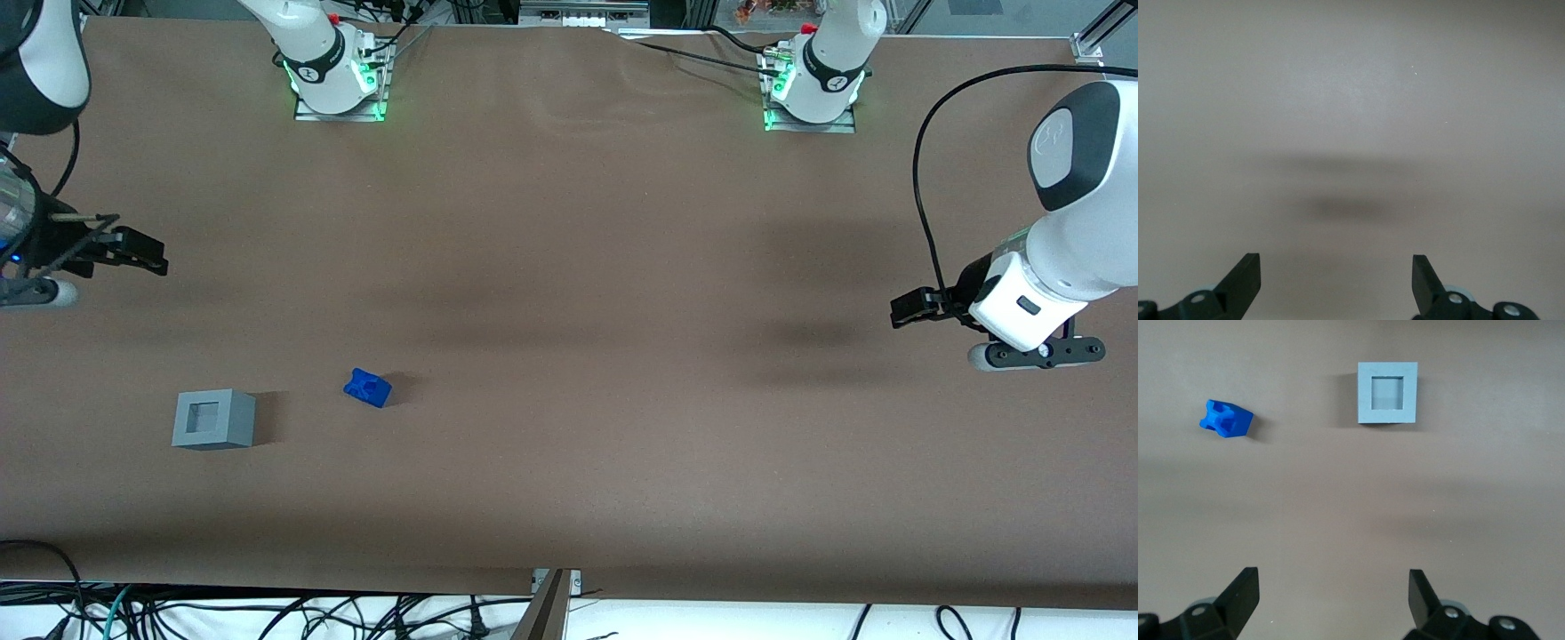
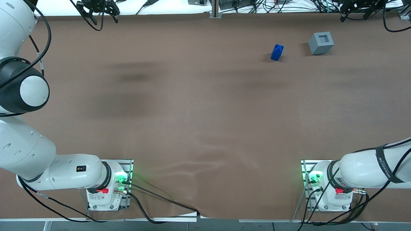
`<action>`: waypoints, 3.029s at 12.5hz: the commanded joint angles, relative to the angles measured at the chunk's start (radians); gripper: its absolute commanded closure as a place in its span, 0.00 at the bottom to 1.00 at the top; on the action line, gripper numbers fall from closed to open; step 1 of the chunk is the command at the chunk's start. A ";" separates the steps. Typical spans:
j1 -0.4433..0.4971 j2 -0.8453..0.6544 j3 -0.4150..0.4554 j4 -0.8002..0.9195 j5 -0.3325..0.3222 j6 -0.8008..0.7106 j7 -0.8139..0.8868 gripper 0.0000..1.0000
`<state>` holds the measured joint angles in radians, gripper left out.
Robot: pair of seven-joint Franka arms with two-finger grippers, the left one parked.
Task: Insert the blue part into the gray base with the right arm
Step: 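Move the open right gripper over the blue part and lower it, then close the right gripper on the blue part and lift it, then carry the blue part over the gray base's square opening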
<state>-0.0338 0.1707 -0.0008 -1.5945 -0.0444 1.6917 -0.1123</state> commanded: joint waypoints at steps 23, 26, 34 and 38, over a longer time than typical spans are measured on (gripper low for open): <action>0.275 0.524 -0.001 0.044 0.037 0.589 0.766 0.01; 0.272 0.539 -0.001 0.044 0.041 0.611 0.764 0.23; 0.215 0.477 -0.007 0.096 0.043 0.527 0.530 0.67; 0.089 0.428 -0.007 0.103 0.049 0.454 0.211 0.67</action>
<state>0.1139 0.6256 -0.0207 -1.4844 0.0002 2.1790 0.2205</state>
